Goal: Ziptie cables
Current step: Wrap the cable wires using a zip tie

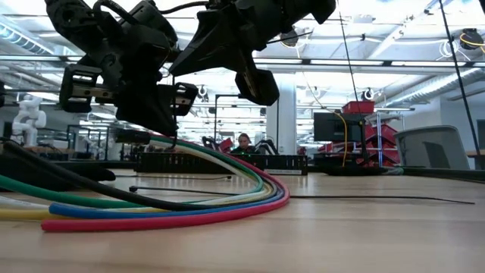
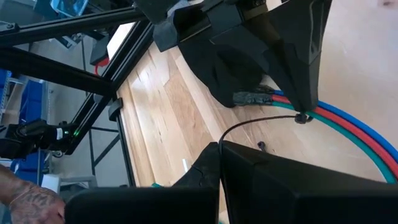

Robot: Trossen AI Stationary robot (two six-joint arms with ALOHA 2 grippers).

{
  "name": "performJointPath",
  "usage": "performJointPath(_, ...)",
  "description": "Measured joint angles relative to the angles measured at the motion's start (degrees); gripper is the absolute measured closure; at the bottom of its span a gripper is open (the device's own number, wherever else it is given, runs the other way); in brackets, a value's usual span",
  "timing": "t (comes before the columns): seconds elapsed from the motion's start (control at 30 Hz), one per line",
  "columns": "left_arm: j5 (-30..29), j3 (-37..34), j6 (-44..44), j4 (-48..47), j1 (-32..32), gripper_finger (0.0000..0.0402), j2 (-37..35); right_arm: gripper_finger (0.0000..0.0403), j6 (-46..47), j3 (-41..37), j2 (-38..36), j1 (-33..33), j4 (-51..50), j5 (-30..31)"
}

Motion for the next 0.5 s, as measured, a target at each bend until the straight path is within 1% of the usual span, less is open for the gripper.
performJointPath(0.13,-1.0,0.0,-0.05,0.05,-0.01,0.04,0.0,0.0403,-0.15,0.0,0.0,0.0,0.38,0.55)
performJointPath(0.3,-1.43,0.02,-0.09,-1.33,-1.27,0.0401,-0.09,0.0403,-1.14,-0.02,0.0,-0.02,4.35,4.34)
performJointPath(0.5,-3.82,0.02,-0.53,-3.15,-2.98,0.0401,-0.07,0.0403,-1.47,-0.02,0.0,0.02,5.55,4.63)
